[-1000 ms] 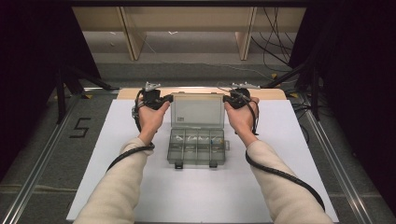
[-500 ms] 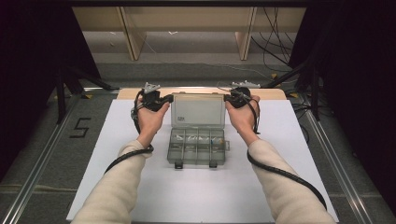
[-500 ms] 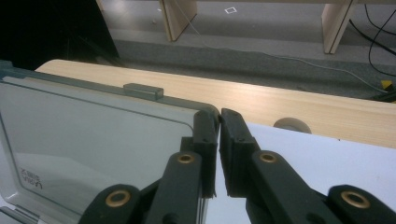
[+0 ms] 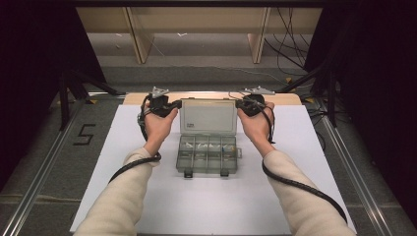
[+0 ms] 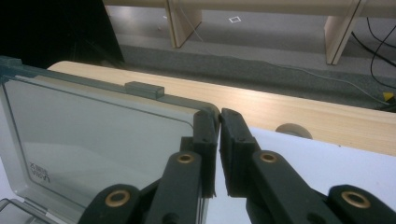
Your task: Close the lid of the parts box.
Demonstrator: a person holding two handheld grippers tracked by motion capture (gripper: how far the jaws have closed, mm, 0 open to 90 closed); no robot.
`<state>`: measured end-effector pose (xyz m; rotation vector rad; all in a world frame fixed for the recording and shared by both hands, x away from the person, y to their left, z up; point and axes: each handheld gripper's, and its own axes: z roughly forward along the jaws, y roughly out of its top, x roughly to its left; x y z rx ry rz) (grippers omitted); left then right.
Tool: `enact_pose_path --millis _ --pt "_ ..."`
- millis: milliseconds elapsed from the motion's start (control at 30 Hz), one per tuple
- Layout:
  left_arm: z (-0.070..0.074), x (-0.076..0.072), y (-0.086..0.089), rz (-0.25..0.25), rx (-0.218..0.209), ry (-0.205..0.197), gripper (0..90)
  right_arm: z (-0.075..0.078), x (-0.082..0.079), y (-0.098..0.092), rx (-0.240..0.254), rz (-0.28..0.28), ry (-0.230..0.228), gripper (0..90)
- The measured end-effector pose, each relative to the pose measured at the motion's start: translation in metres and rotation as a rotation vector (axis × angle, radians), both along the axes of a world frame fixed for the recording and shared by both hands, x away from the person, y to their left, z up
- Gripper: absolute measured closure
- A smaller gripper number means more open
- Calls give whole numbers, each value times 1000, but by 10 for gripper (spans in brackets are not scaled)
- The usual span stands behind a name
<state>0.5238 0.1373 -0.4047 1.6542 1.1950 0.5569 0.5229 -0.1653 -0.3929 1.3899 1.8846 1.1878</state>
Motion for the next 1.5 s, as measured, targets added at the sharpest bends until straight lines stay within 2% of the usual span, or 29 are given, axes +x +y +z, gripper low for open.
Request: enact_pose_path --millis 200,367,633,733,833,1033,1400,1500 --pt "0 -8 1 -15 7 -33 859 0 -8 -2 0 13 -32 859" --pt "2 -14 1 -25 26 -52 859 1 -13 -3 4 17 -34 860" --pt "2 -22 2 -25 20 -70 859 2 -21 -4 11 33 -42 863" --pt "2 -25 2 -27 29 -76 859 2 -22 -5 17 37 -46 863" --pt "2 -27 3 -28 26 -81 860 2 -25 -5 2 42 -54 863" --pt "2 -33 4 -36 29 -98 860 2 -31 -5 11 44 -63 864" --pt "2 -43 5 -48 52 -129 860 2 -42 -6 -3 54 -85 864" --pt "1 -46 5 -51 43 -131 860 2 -46 -5 -1 55 -93 863"
